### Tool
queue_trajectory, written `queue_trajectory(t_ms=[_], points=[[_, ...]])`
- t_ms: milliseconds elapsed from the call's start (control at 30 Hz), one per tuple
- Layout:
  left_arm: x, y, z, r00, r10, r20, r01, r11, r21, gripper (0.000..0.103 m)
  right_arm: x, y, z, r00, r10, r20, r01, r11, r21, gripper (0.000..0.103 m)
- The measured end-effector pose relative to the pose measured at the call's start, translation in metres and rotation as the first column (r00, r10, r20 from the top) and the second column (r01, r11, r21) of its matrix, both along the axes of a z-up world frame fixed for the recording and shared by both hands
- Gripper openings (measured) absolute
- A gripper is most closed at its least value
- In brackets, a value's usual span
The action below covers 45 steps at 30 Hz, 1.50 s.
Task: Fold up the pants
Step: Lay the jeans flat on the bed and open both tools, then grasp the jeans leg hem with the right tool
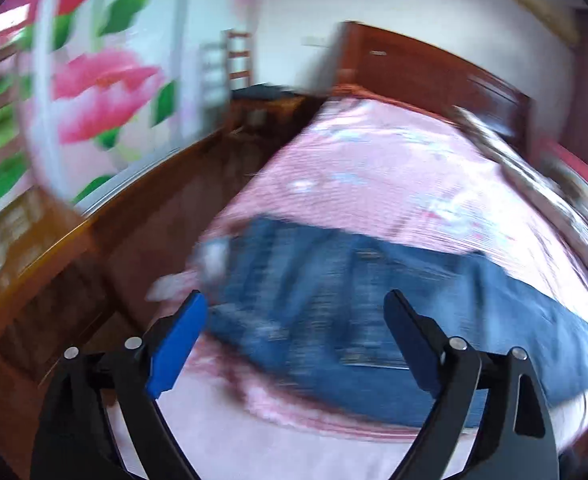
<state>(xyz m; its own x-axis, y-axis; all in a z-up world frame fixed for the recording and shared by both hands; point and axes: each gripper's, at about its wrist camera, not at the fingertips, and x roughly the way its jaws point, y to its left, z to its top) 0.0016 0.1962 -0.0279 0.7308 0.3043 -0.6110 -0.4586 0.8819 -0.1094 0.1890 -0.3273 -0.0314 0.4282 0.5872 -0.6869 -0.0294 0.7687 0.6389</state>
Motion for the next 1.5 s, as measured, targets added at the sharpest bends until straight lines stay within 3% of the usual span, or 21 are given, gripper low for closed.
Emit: queue_trajectory(t_ms=[100,200,300,367,467,533,567,633,700,800,900,1033,1200,1267,1400,1500], points=[[0.035,-0.044,-0.005,0.987,-0.151,-0.055,0.153,0.988,0.035,0.093,0.033,0.11,0.005,0.984,0.169,0.048,-0.175,0.969,0.173,0.047],[0.058,-0.066,-0.029,0.97,-0.193,-0.145,0.196,0.981,0.006,0.093,0.056,0.219,0.01,0.948,0.303,0.093,-0.317,0.916,0.247,0.047],[0.067,-0.068,-0.062,0.953,-0.165,-0.256,0.159,0.986,-0.045,0.092,0.076,0.3,0.0,0.927,0.37,0.058,-0.368,0.871,0.326,0.047],[0.06,-0.067,-0.072,0.959,-0.162,-0.232,0.153,0.987,-0.058,0.092,0.087,0.335,-0.011,0.916,0.401,0.026,-0.388,0.866,0.316,0.047],[0.058,-0.081,-0.08,0.946,-0.176,-0.271,0.196,0.979,0.049,0.093,0.094,0.365,-0.056,0.918,0.367,-0.152,-0.346,0.927,0.146,0.046],[0.053,-0.077,-0.08,0.952,-0.18,-0.248,0.193,0.981,0.028,0.093,0.097,0.355,-0.068,0.933,0.319,-0.167,-0.276,0.931,0.24,0.042],[0.051,-0.077,-0.08,0.953,-0.179,-0.245,0.192,0.981,0.03,0.093,0.097,0.354,-0.068,0.933,0.311,-0.179,-0.269,0.936,0.227,0.033],[0.05,-0.079,-0.08,0.954,-0.172,-0.244,0.188,0.981,0.045,0.093,0.093,0.361,-0.057,0.922,0.357,-0.153,-0.338,0.932,0.133,0.033],[0.048,-0.079,-0.083,0.957,-0.169,-0.238,0.184,0.982,0.041,0.093,0.088,0.361,-0.042,0.92,0.366,-0.141,-0.364,0.93,0.047,0.042],[0.052,-0.08,-0.083,0.956,-0.164,-0.243,0.177,0.984,0.033,0.094,0.07,0.337,-0.025,0.924,0.369,-0.103,-0.359,0.927,0.107,0.058],[0.062,-0.081,-0.084,0.956,-0.16,-0.245,0.173,0.984,0.031,0.096,0.044,0.296,-0.021,0.92,0.384,-0.081,-0.373,0.92,0.121,0.058],[0.069,-0.081,-0.085,0.957,-0.159,-0.245,0.172,0.985,0.031,0.097,0.017,0.238,-0.028,0.938,0.331,-0.106,-0.312,0.935,0.167,0.058],[0.069,-0.082,-0.085,0.955,-0.16,-0.248,0.173,0.984,0.03,0.097,0.002,0.186,-0.061,0.951,0.252,-0.181,-0.215,0.955,0.205,0.059],[0.069,-0.082,-0.087,0.955,-0.159,-0.249,0.172,0.985,0.031,0.097,0.003,0.179,-0.074,0.954,0.245,-0.175,-0.188,0.938,0.291,0.058],[0.07,-0.082,-0.086,0.953,-0.161,-0.255,0.175,0.984,0.03,0.097,0.001,0.182,-0.068,0.949,0.271,-0.161,-0.224,0.939,0.26,0.059],[0.072,-0.081,-0.083,0.948,-0.163,-0.273,0.176,0.984,0.024,0.097,-0.005,0.168,-0.061,0.955,0.243,-0.172,-0.192,0.944,0.268,0.059]])
